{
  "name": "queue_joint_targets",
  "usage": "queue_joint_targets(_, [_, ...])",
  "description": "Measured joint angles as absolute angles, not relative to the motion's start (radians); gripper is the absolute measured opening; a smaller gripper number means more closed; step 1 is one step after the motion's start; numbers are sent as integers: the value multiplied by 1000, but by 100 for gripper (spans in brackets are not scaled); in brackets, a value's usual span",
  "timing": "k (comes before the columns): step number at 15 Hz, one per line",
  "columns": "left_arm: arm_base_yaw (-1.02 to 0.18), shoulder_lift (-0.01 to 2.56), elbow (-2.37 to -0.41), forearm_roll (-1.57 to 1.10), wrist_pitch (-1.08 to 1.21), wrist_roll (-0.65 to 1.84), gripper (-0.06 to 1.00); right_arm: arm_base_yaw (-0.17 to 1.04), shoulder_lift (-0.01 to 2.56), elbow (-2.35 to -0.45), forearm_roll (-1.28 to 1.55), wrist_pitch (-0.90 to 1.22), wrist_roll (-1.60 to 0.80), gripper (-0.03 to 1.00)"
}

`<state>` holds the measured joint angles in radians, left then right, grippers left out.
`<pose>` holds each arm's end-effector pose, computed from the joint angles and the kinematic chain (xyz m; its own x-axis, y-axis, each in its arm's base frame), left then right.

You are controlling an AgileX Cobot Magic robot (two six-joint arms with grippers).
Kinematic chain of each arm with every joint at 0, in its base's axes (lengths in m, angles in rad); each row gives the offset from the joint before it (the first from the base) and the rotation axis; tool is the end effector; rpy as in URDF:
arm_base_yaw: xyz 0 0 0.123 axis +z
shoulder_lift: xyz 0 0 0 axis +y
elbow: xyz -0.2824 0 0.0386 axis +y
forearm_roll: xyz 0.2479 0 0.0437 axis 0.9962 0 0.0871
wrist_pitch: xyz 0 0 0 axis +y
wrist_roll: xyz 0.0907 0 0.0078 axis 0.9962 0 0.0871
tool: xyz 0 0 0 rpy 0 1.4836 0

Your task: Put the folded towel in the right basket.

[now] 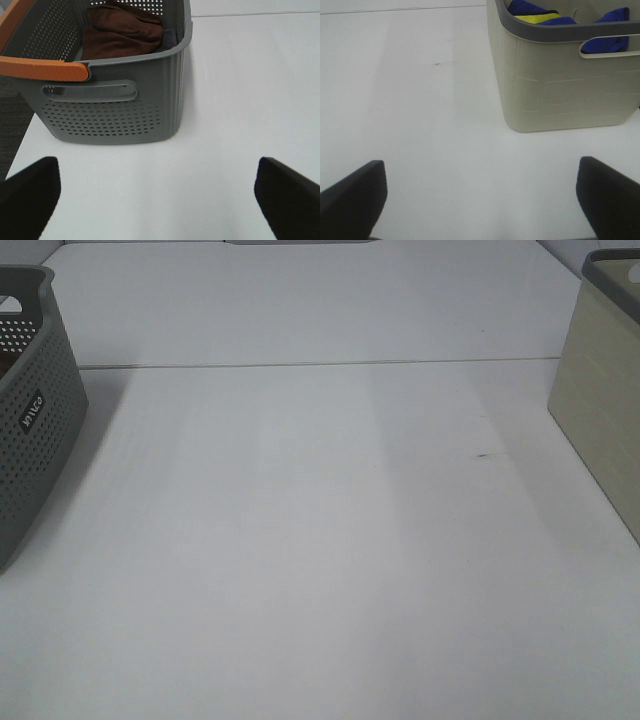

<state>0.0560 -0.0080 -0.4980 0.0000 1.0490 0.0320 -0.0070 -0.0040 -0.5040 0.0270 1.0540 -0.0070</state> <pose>-0.0054 -0.0003 0.2775 -0.4411 0.0073 -0.8974 -0.0419 0.9987 0.0287 -0.0057 0.0022 0.2788 -0.4428 0.0094 -0.8966 -0.0112 0.9998 0.0161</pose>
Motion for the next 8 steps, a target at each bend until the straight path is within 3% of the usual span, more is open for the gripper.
queue_joint_targets(8, [56, -8, -498, 0, 1049, 32, 98, -8, -4, -504, 27, 1054, -7, 98])
